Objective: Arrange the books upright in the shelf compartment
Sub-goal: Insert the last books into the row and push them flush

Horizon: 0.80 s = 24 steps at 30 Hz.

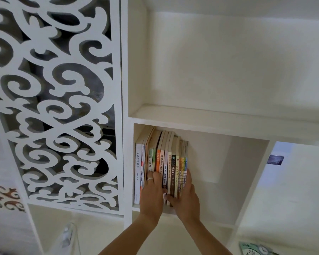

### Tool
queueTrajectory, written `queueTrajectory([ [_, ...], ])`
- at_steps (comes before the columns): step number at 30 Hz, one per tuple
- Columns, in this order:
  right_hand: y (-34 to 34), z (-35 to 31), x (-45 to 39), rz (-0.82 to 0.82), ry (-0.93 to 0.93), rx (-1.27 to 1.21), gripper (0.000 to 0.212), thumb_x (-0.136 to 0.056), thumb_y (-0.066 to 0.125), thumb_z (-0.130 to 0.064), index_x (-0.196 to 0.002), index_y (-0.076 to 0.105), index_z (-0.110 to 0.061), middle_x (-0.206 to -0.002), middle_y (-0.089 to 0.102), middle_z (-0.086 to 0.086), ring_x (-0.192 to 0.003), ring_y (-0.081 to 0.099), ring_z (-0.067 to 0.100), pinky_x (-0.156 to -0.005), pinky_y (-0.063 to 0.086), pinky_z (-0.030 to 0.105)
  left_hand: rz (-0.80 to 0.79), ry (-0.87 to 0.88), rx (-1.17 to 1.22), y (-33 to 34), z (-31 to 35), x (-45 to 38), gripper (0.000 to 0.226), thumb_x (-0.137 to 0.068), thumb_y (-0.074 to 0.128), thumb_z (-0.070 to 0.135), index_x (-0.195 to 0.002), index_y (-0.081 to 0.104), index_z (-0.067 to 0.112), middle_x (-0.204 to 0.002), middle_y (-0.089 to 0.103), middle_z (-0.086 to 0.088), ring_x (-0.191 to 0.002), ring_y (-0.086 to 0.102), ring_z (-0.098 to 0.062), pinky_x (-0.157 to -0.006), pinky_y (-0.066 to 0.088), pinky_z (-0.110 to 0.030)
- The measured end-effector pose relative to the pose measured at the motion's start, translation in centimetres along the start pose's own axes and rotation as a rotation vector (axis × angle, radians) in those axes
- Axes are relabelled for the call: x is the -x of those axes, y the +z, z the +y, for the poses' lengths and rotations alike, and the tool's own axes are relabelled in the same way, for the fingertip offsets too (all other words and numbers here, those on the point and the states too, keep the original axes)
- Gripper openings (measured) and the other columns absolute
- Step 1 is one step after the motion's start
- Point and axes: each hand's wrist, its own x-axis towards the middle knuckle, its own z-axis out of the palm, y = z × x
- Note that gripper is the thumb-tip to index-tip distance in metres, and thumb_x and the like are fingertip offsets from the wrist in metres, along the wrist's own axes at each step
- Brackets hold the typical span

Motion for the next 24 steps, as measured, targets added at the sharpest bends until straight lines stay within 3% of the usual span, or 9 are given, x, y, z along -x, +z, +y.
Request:
queueTrajectory([
  [3, -0.1, 0.1, -0.1, 0.008, -0.019, -0.010, 0.127, -0.068, 0.084, -0.064, -0.159, -0.001, -0.040, -0.142, 0.055, -0.002, -0.120, 0.063, 0.020, -0.090, 0.061, 0.041, 0.038, 0.043, 0.063, -0.5, 0.2, -0.1, 0.048, -0.089, 0.073, 0.028, -0.123, 0.043, 0.012, -0.117, 0.060, -0.012, -0.094, 0.069, -0.022, -0.071, 0.063, -0.026],
  [5, -0.2, 0.2, -0.3, -0.004, -0.032, -0.039, 0.127, -0.065, 0.078, -0.076, -0.160, 0.001, -0.041, -0.140, 0.056, -0.003, -0.116, 0.065, 0.018, -0.084, 0.063, 0.040, 0.066, 0.055, 0.104, -1.7, 0.6, -0.2, 0.038, -0.094, 0.059, 0.032, -0.123, 0.043, 0.013, -0.111, 0.061, -0.010, -0.081, 0.066, -0.016, -0.063, 0.057, -0.018],
  [8, -0.6, -0.2, -0.7, 0.016, -0.053, -0.033, 0.126, -0.064, 0.066, -0.090, -0.160, 0.000, -0.041, -0.146, 0.050, -0.002, -0.120, 0.061, 0.018, -0.084, 0.063, 0.044, 0.145, 0.045, 0.175, -4.0, 1.6, -1.5, 0.050, -0.093, 0.053, 0.020, -0.142, 0.039, 0.016, -0.124, 0.057, -0.008, -0.072, 0.059, -0.008, -0.060, 0.054, -0.016],
  [11, -1.5, -2.4, -1.0, 0.145, -0.212, -0.040, 0.100, -0.087, 0.064, -0.061, -0.161, 0.005, -0.029, -0.163, 0.023, 0.002, -0.143, 0.041, 0.025, -0.101, 0.056, 0.049, 0.212, 0.044, 0.233, -6.2, 2.6, -3.2, 0.057, -0.101, 0.050, 0.020, -0.154, 0.029, 0.025, -0.132, 0.051, -0.002, -0.081, 0.065, -0.011, -0.067, 0.060, -0.026],
  [14, -3.0, -6.1, -2.1, 0.259, -0.347, -0.134, 0.069, -0.098, 0.054, -0.028, -0.157, 0.020, -0.037, -0.168, 0.008, 0.001, -0.149, 0.030, 0.028, -0.097, 0.057, 0.040, 0.228, 0.051, 0.198, -6.8, 2.8, -3.9, 0.050, -0.103, 0.051, 0.027, -0.152, 0.038, 0.027, -0.135, 0.055, -0.004, -0.090, 0.069, -0.015, -0.073, 0.059, -0.027],
  [15, -3.4, -7.4, -2.4, 0.277, -0.336, -0.152, 0.063, -0.102, 0.050, -0.029, -0.156, 0.023, -0.045, -0.168, 0.006, -0.001, -0.150, 0.027, 0.028, -0.096, 0.055, 0.037, 0.225, 0.052, 0.211, -6.8, 2.7, -3.9, 0.049, -0.103, 0.052, 0.026, -0.151, 0.040, 0.027, -0.133, 0.056, -0.005, -0.088, 0.067, -0.012, -0.072, 0.058, -0.025],
  [17, -3.7, -9.3, -2.8, 0.271, -0.274, -0.145, 0.052, -0.105, 0.041, -0.046, -0.152, 0.024, -0.056, -0.168, 0.004, -0.004, -0.152, 0.019, 0.027, -0.103, 0.050, 0.045, 0.211, 0.062, 0.257, -6.8, 2.5, -3.8, 0.047, -0.104, 0.052, 0.026, -0.150, 0.045, 0.028, -0.127, 0.056, -0.003, -0.084, 0.062, -0.007, -0.071, 0.057, -0.023],
  [21, -3.1, -9.6, -3.2, 0.294, -0.242, -0.061, 0.061, -0.098, 0.037, -0.066, -0.156, 0.023, -0.050, -0.166, 0.010, 0.003, -0.150, 0.015, 0.029, -0.111, 0.043, 0.055, 0.195, 0.141, 0.318, -7.3, 2.4, -4.3, 0.040, -0.104, 0.050, 0.030, -0.145, 0.053, 0.029, -0.118, 0.051, 0.005, -0.083, 0.057, -0.002, -0.073, 0.057, -0.020],
  [24, -2.8, -8.4, -3.6, 0.324, -0.233, 0.019, 0.085, -0.087, 0.060, -0.064, -0.158, 0.023, -0.036, -0.162, 0.020, 0.012, -0.146, 0.023, 0.034, -0.111, 0.042, 0.055, 0.136, 0.261, 0.286, -7.7, 2.5, -4.8, 0.044, -0.103, 0.051, 0.019, -0.145, 0.054, 0.032, -0.121, 0.047, 0.006, -0.082, 0.057, -0.002, -0.071, 0.051, -0.009],
])
